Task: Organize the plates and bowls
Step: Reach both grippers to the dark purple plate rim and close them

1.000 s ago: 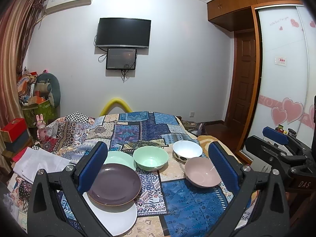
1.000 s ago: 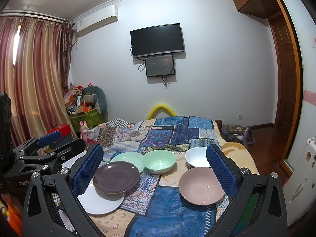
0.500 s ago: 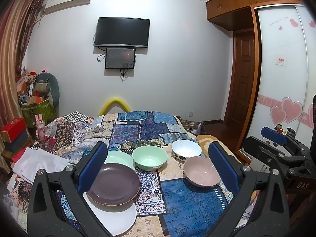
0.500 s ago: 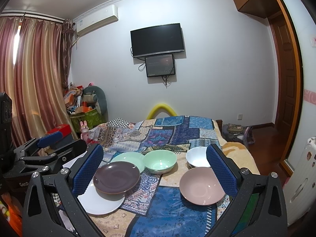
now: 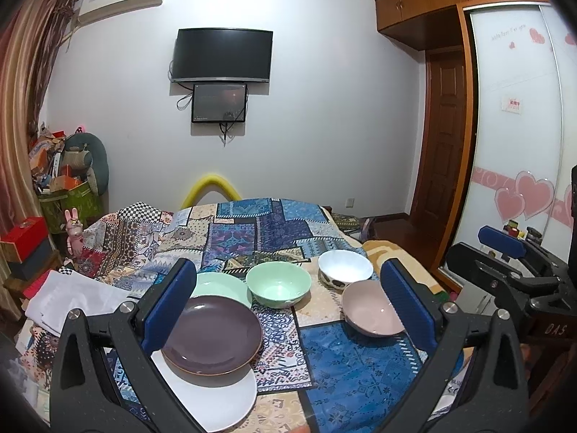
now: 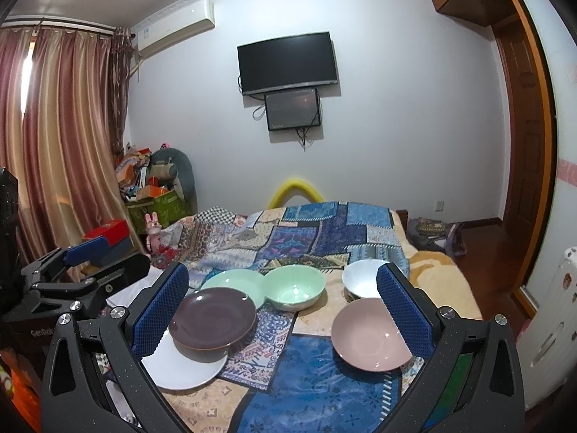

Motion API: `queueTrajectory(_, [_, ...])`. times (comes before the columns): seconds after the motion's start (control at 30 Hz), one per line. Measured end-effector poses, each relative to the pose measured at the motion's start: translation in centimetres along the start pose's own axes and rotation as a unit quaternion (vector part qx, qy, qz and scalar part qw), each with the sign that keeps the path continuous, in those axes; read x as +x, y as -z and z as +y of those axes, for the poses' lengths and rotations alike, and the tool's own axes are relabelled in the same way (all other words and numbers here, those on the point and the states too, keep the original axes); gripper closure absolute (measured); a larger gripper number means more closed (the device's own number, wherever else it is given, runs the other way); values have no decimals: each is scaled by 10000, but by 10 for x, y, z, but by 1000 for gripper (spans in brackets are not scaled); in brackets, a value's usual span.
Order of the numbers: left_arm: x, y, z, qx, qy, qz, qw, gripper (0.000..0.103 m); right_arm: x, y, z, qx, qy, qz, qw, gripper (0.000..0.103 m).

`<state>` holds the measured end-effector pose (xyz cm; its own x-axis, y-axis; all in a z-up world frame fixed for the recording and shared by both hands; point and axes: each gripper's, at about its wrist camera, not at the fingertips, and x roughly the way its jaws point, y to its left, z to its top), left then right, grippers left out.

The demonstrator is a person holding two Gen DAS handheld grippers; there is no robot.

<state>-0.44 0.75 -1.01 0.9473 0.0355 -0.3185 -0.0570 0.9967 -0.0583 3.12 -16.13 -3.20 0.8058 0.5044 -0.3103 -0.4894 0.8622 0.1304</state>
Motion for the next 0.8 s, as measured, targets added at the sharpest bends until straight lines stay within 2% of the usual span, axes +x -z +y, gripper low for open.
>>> queueTrajectory(0.37, [38, 17, 55, -370, 0, 590, 9976, 0, 56, 19, 10, -108, -85, 630, 9979, 0])
queueTrajectory(0.57, [70, 34, 103, -597, -370, 965, 9929, 1, 93, 31, 17, -98, -107, 1026, 9946, 0])
queueTrajectory(0.67, [88, 45, 125, -729, -400, 1190, 9894, 1, 112, 37, 20, -60, -143, 1262, 9919, 3])
queueTrajectory(0.73, [101, 53, 143, -914, -556, 1312, 9856, 1, 126, 42, 21, -40, -201, 1454, 9892, 9])
queueTrajectory(0.8, [112, 60, 160, -1023, -628, 1429, 9824, 1, 141, 49, 24, -36, -244, 1634, 9863, 10])
